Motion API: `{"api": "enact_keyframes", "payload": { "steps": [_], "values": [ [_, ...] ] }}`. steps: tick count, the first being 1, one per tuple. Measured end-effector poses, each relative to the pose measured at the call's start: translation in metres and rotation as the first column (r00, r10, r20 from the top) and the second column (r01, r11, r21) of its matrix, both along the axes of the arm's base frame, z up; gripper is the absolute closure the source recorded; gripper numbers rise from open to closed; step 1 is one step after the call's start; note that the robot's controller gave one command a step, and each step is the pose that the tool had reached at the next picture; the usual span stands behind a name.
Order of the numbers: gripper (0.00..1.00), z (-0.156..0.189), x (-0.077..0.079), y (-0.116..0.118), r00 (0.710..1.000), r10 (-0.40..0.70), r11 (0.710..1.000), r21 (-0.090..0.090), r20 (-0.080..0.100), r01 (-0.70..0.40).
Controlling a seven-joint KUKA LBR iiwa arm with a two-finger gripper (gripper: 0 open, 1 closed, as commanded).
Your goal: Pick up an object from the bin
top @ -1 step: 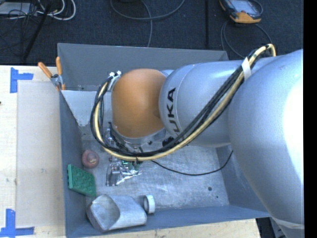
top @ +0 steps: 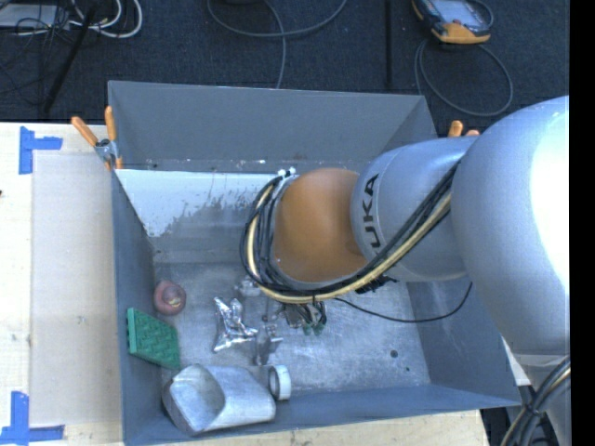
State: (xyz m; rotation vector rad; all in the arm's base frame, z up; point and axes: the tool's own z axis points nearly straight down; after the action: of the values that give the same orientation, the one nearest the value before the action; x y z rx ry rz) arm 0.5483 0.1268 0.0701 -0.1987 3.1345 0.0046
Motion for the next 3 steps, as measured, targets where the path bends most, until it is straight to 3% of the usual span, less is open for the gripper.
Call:
{"api": "enact_keyframes", "payload": {
  "steps": [1, 2, 3],
  "values": [
    [1.00, 0.003, 0.000, 0.003, 1.000, 0.003, 1.000, 0.000, -0.001, -0.003],
    [1.00, 0.135, -0.007, 0.001, 0.994, 0.108, 0.994, -0.002, 0.007, -0.108],
    [0.00, 0.131, -0.008, 0.000, 0.995, 0.104, 0.995, -0.002, -0.001, -0.104]
  ]
}}
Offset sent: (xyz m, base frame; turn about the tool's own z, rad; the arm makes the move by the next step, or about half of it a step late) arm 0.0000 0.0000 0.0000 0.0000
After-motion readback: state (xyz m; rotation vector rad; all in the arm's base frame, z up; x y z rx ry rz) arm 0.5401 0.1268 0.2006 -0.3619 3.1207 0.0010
